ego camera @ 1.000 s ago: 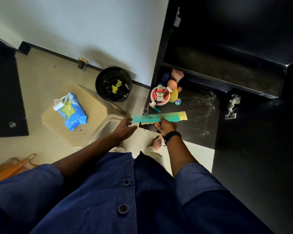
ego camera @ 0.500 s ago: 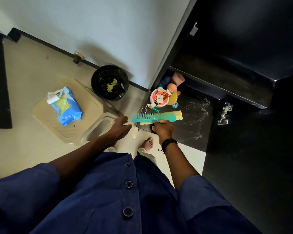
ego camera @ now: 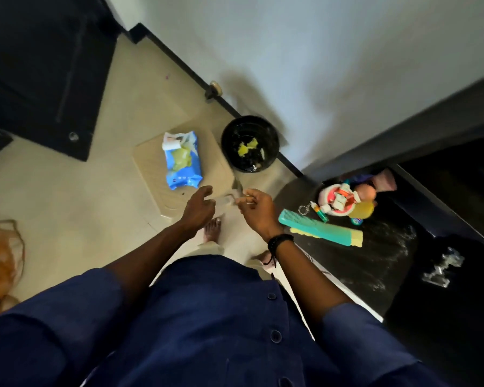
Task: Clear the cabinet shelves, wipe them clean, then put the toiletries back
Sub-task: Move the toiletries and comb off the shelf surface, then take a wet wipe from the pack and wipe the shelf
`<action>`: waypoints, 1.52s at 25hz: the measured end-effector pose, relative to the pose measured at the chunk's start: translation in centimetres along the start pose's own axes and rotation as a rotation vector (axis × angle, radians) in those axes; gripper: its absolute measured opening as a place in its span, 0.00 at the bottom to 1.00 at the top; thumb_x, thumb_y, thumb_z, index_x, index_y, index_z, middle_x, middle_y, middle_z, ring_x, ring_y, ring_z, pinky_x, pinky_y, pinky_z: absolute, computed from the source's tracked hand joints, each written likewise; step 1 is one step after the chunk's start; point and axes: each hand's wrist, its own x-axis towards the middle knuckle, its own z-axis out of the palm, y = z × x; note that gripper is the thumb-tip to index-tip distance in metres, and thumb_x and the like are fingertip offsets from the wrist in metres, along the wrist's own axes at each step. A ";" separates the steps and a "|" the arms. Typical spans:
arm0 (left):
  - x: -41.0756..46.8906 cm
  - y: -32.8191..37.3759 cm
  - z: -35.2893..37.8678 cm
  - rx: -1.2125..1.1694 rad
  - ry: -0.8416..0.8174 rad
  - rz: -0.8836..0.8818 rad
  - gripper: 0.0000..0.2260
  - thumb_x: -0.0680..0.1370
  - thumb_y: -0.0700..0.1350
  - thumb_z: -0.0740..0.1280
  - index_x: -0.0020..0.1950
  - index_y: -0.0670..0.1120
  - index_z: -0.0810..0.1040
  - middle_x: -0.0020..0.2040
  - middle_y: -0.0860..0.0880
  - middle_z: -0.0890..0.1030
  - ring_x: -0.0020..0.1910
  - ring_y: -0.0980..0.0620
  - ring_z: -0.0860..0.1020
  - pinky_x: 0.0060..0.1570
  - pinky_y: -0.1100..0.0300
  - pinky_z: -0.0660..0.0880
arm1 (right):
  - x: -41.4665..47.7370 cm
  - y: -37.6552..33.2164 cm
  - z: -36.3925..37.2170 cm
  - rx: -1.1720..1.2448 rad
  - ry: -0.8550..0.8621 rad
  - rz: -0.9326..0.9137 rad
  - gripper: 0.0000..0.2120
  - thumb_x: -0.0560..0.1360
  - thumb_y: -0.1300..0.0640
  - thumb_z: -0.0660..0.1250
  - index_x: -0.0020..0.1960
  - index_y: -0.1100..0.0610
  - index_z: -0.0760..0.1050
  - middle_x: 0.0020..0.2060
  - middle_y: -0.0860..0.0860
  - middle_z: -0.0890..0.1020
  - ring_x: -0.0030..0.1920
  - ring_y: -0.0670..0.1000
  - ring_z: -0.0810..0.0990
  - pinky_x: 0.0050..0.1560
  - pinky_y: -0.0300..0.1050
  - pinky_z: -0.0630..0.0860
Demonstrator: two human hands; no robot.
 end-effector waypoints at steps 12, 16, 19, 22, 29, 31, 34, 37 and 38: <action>8.2 -3.7 -7.4 0.079 0.079 0.028 0.25 0.77 0.37 0.58 0.73 0.51 0.65 0.71 0.49 0.70 0.67 0.48 0.70 0.63 0.59 0.66 | 5.8 -5.3 7.0 -0.233 -0.440 -0.040 0.31 0.79 0.63 0.61 0.77 0.53 0.51 0.76 0.51 0.59 0.75 0.50 0.60 0.74 0.49 0.61; 12.1 -4.2 -7.9 0.136 0.022 0.026 0.25 0.78 0.37 0.57 0.75 0.52 0.62 0.74 0.51 0.65 0.72 0.50 0.65 0.66 0.59 0.62 | 7.4 -5.9 8.2 -0.262 -0.435 -0.001 0.33 0.78 0.61 0.62 0.77 0.49 0.49 0.76 0.51 0.58 0.75 0.49 0.60 0.73 0.50 0.63; 14.8 -4.0 -8.1 0.131 -0.014 0.003 0.27 0.77 0.36 0.57 0.75 0.54 0.61 0.73 0.49 0.64 0.70 0.46 0.67 0.62 0.58 0.67 | 8.3 -6.2 8.4 -0.267 -0.423 0.002 0.34 0.78 0.61 0.63 0.77 0.49 0.49 0.76 0.52 0.60 0.75 0.49 0.60 0.72 0.50 0.64; 17.4 -3.3 -8.0 0.209 -0.048 -0.014 0.30 0.76 0.37 0.58 0.75 0.57 0.59 0.71 0.45 0.65 0.63 0.42 0.72 0.46 0.60 0.71 | 9.2 -5.8 8.3 -0.270 -0.407 -0.002 0.34 0.78 0.61 0.63 0.77 0.50 0.50 0.75 0.53 0.62 0.74 0.50 0.62 0.71 0.50 0.66; 20.5 -2.5 -7.8 0.433 -0.163 -0.101 0.31 0.76 0.39 0.59 0.76 0.57 0.55 0.75 0.41 0.56 0.67 0.38 0.68 0.61 0.54 0.69 | 9.9 -4.3 7.8 -0.269 -0.361 0.049 0.33 0.77 0.58 0.65 0.76 0.47 0.53 0.73 0.53 0.66 0.72 0.51 0.66 0.68 0.54 0.70; 20.5 -2.6 -7.9 0.436 -0.145 -0.099 0.27 0.77 0.39 0.60 0.75 0.53 0.60 0.75 0.44 0.59 0.69 0.40 0.67 0.64 0.55 0.67 | 10.0 -4.3 7.6 -0.261 -0.354 0.056 0.33 0.77 0.58 0.65 0.76 0.48 0.53 0.73 0.52 0.65 0.72 0.51 0.67 0.67 0.54 0.71; 20.0 -3.3 -8.1 0.406 -0.077 -0.062 0.23 0.74 0.36 0.60 0.68 0.51 0.71 0.70 0.46 0.64 0.64 0.42 0.71 0.56 0.54 0.72 | 10.1 -4.4 7.7 -0.259 -0.341 0.055 0.32 0.77 0.57 0.65 0.76 0.48 0.54 0.73 0.52 0.66 0.71 0.51 0.68 0.67 0.53 0.72; 19.4 -4.2 -8.0 0.409 -0.057 -0.024 0.23 0.72 0.33 0.61 0.65 0.51 0.75 0.75 0.50 0.58 0.66 0.44 0.69 0.44 0.57 0.74 | 10.0 -4.1 7.9 -0.240 -0.338 0.068 0.32 0.77 0.57 0.65 0.76 0.48 0.54 0.73 0.52 0.66 0.70 0.51 0.69 0.66 0.52 0.72; 19.2 -4.4 -7.9 0.419 -0.073 -0.029 0.25 0.73 0.33 0.61 0.67 0.51 0.73 0.77 0.52 0.55 0.67 0.44 0.67 0.45 0.56 0.75 | 9.9 -4.0 7.9 -0.230 -0.338 0.075 0.32 0.77 0.57 0.65 0.76 0.48 0.54 0.73 0.52 0.66 0.70 0.51 0.69 0.66 0.53 0.72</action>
